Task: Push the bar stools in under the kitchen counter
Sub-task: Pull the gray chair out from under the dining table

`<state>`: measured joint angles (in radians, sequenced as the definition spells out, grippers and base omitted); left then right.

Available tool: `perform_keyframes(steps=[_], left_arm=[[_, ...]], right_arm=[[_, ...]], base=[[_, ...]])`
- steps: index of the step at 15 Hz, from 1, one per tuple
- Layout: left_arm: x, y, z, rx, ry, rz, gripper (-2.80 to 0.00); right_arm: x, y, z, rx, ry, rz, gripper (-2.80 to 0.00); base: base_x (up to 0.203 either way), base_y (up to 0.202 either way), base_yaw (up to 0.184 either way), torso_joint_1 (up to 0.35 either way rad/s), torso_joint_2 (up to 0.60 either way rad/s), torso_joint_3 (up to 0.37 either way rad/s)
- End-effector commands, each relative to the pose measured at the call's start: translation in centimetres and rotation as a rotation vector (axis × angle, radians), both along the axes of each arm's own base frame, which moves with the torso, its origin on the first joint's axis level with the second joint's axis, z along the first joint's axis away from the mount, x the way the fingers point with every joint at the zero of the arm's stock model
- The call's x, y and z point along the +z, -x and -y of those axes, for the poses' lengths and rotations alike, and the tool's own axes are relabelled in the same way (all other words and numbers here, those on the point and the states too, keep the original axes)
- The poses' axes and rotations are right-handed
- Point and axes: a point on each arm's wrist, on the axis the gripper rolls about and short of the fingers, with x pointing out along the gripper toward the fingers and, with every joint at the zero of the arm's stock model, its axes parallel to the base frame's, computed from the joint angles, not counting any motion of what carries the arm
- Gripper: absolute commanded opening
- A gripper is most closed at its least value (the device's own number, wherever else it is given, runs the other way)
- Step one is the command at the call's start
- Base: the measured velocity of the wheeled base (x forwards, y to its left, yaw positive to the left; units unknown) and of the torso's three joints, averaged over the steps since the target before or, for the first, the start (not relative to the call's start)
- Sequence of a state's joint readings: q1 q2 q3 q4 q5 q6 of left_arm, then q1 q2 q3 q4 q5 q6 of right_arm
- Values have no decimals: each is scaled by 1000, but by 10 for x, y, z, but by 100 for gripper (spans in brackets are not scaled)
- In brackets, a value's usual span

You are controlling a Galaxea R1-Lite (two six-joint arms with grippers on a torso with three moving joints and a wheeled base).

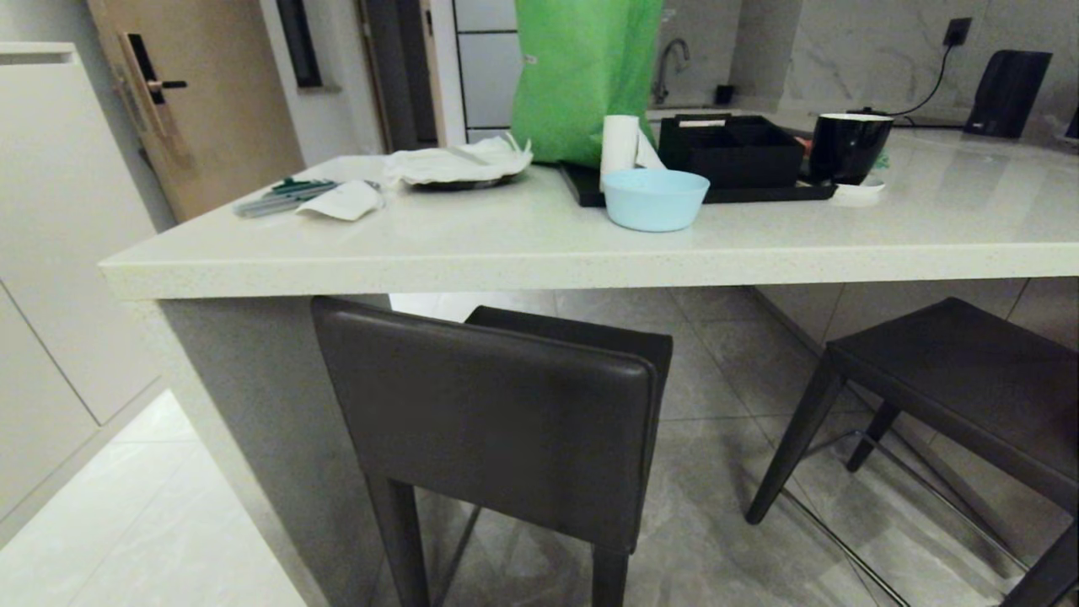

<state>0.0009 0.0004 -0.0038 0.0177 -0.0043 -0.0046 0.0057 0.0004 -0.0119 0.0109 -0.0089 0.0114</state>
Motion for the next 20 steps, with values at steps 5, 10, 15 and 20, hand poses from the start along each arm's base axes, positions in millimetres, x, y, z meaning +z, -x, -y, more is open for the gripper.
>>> perform_keyframes(steps=[5, 10, 15, 20], left_arm=[[2, 1, 1, -43, -113, 28, -280], [79, -14, 5, -245, 44, -12, -280], [91, -134, 13, -406, 71, -161, -280], [35, -215, -24, -587, 117, -221, -280]], right_arm=[[21, 2, 0, 3, 64, 3, -280], [93, -34, -2, 86, 47, -89, -280], [102, -101, -14, 415, 12, -282, -280], [94, -111, -42, 746, 29, -370, -280]], base=[[0, 0, 0, 0, 5, 4], [0, 0, 0, 0, 0, 0], [0, 0, 0, 0, 0, 0], [0, 0, 0, 0, 0, 0]])
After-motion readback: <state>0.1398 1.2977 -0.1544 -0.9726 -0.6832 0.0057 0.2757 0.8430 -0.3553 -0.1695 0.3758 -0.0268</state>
